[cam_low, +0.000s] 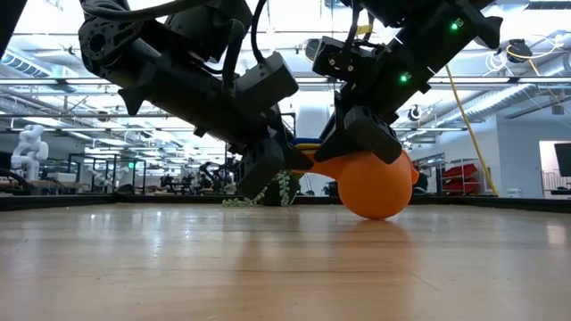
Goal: Nest measuring cups in basket
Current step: Put the nested measuring cups into the black bin
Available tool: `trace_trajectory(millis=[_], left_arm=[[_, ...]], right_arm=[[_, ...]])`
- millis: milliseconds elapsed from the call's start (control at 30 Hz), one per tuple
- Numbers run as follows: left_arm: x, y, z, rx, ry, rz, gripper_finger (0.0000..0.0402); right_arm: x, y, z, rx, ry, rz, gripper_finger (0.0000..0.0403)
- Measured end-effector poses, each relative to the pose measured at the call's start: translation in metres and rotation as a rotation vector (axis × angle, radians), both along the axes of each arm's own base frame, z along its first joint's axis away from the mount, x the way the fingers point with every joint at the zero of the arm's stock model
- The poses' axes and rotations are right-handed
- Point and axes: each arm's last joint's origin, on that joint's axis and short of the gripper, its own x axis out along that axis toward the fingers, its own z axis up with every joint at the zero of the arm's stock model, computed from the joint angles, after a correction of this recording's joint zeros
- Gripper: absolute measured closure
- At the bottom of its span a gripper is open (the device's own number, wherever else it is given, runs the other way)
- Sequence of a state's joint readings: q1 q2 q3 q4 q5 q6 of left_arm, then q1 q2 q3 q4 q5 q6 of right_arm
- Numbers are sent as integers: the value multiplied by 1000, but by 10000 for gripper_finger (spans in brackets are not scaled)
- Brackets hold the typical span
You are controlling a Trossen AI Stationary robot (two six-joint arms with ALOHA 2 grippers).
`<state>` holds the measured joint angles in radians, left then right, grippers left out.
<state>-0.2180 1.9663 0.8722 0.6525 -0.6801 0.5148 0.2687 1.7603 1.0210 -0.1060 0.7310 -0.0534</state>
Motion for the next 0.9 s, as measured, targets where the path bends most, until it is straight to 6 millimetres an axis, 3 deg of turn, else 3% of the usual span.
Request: trace_trajectory(millis=[200,533,767,900], left_arm=[[0,0,0,-1,0,-4,315],[-3,-8,7,64,14,-13,315],[-15,-26,36,127,20,-42,315],[-28,-41,57,125,17,-89,315]], right_arm=[[-4,2,14,40,-39,12,266],[-38,10,71,184,-174,-14,214],[-73,22,113,225,-344,-31,211],[-94,31,122,241,-422,-13,211]])
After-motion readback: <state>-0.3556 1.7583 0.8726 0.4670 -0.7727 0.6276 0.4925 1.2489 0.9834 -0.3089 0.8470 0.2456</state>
